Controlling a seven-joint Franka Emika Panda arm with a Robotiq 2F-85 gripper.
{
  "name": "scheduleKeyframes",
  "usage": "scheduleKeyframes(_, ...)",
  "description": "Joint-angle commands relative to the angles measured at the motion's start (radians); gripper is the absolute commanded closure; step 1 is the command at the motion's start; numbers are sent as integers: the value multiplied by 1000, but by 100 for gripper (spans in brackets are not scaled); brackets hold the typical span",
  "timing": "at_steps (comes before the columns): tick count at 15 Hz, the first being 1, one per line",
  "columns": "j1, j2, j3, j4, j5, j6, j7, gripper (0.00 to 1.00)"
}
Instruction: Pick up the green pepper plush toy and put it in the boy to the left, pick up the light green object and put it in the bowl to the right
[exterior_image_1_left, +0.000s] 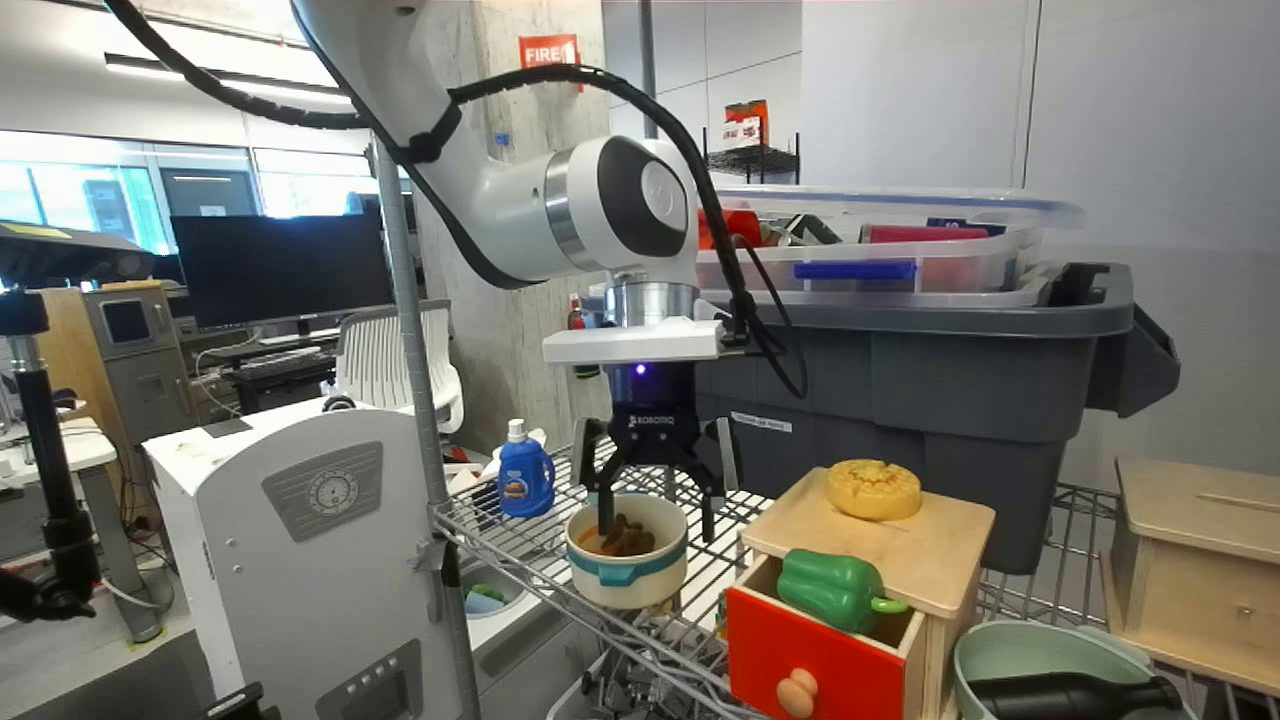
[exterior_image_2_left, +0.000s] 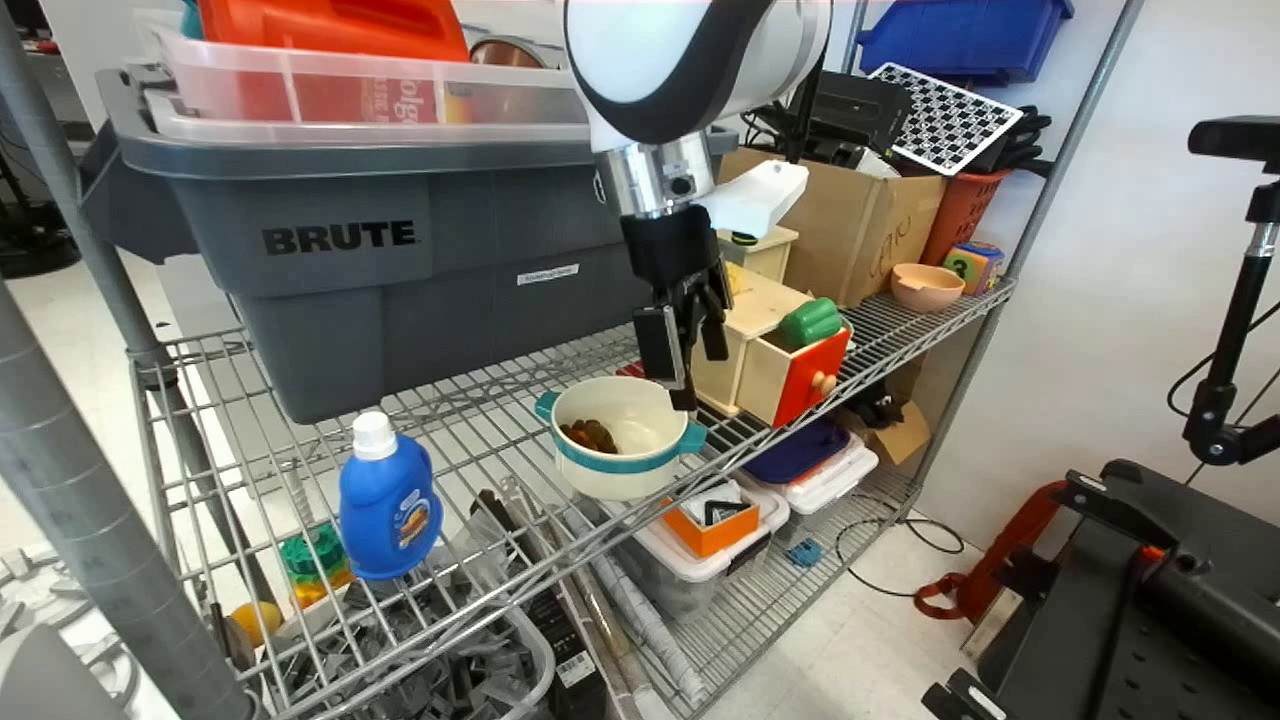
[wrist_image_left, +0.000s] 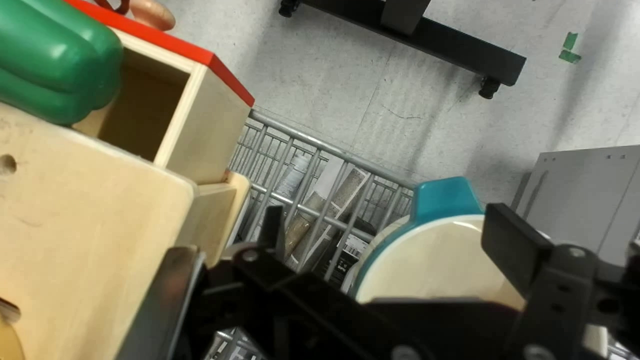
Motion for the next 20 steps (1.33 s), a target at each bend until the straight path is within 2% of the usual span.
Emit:
scheduleKeyframes(1,2,2,2,7,-6,-2,7,0)
scheduleKeyframes(12,15,19,-2,29,-12,11,22,0)
scheduleKeyframes(20,32,86,1,81,-12,16,21,0)
